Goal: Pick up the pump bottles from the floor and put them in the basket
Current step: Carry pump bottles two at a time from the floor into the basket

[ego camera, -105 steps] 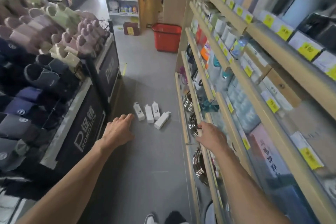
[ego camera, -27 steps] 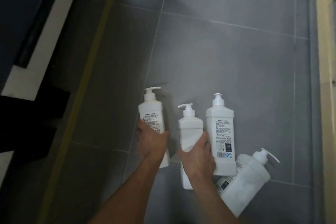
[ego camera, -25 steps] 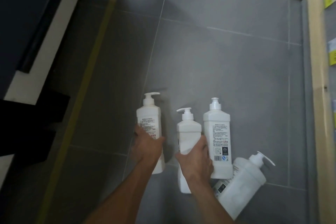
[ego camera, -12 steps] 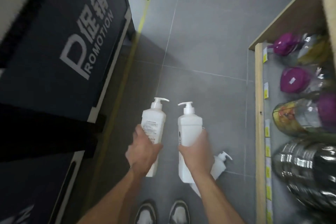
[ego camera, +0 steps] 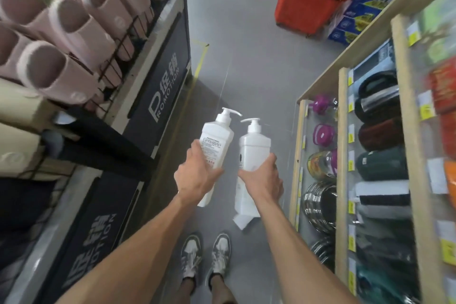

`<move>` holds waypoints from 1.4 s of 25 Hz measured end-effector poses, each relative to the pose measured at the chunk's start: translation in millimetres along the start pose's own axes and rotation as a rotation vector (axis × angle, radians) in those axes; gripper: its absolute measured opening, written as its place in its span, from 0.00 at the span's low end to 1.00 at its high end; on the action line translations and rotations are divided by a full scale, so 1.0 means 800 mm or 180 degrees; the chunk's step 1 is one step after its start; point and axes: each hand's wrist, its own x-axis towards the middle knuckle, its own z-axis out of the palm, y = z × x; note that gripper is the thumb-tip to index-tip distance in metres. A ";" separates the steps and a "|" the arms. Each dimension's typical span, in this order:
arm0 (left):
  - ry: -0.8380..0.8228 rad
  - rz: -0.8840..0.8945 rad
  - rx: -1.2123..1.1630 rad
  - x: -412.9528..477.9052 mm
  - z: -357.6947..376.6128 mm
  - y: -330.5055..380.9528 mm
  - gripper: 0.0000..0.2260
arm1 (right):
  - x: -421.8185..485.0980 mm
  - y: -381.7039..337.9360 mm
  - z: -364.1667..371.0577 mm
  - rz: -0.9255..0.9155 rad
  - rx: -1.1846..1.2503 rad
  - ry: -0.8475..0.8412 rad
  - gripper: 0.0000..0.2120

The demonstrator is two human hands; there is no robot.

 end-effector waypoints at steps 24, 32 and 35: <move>0.0839 -0.0512 -0.0054 -0.259 -0.156 -0.003 0.36 | -0.167 0.018 -0.180 -0.1162 -0.0241 -0.0140 0.37; 0.1482 -0.1173 -0.0366 -0.324 -0.160 -0.033 0.37 | -0.163 -0.006 -0.170 -0.1779 -0.0486 -0.0508 0.36; 0.1733 -0.1436 -0.0390 -0.358 -0.163 -0.061 0.39 | -0.181 -0.022 -0.155 -0.2011 -0.0564 -0.0669 0.35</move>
